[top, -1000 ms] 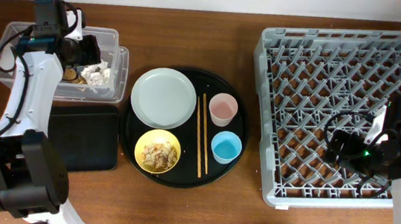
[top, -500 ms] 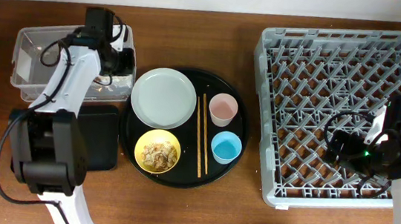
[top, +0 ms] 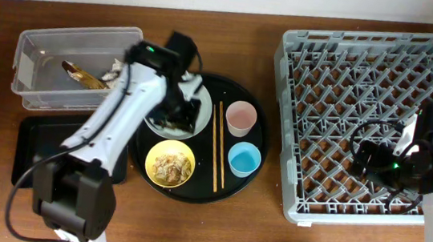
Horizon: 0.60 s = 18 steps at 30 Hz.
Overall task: Sort waste into correct bins and load items into the dishwasher rack
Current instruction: 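Grasp the yellow bowl with the left gripper and dump scraps onto the black tray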
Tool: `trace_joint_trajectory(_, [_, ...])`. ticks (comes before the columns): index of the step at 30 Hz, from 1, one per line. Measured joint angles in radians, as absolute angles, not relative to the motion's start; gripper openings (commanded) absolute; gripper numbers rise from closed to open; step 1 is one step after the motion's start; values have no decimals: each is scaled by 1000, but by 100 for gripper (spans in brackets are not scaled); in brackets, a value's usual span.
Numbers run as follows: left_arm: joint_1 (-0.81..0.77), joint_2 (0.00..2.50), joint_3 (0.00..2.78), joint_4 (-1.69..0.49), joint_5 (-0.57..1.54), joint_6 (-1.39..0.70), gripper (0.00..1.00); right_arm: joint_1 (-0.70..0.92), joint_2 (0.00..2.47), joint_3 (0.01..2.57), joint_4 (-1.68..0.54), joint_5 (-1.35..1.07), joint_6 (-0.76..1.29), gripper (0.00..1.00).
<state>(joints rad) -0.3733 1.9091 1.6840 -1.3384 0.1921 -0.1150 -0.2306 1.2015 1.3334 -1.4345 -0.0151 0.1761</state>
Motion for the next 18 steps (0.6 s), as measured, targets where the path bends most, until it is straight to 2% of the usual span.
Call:
trace_joint_trajectory(4, [-499, 1906, 1413, -1145, 206, -204, 44, -231, 1201, 1335, -1437, -15, 176, 99])
trace_joint_trajectory(6, [-523, 1906, 1319, -1039, 207, -227, 29, -231, 1201, 1336, -1438, -15, 176, 99])
trace_joint_trajectory(7, [-528, 1906, 1280, -994, 208, -236, 28, -231, 1201, 1336, -1438, -15, 176, 99])
trace_joint_trajectory(11, [-532, 1906, 1252, -957, 192, -254, 3, -231, 1201, 1336, -1436, -15, 176, 99])
trace_joint_trajectory(12, [-532, 1906, 1252, -964, 184, -260, 0, -231, 1201, 1336, -1436, -15, 176, 99])
trace_joint_trajectory(18, [-535, 1874, 1262, -1018, 143, -278, 0, -231, 1201, 1336, -1436, -15, 176, 99])
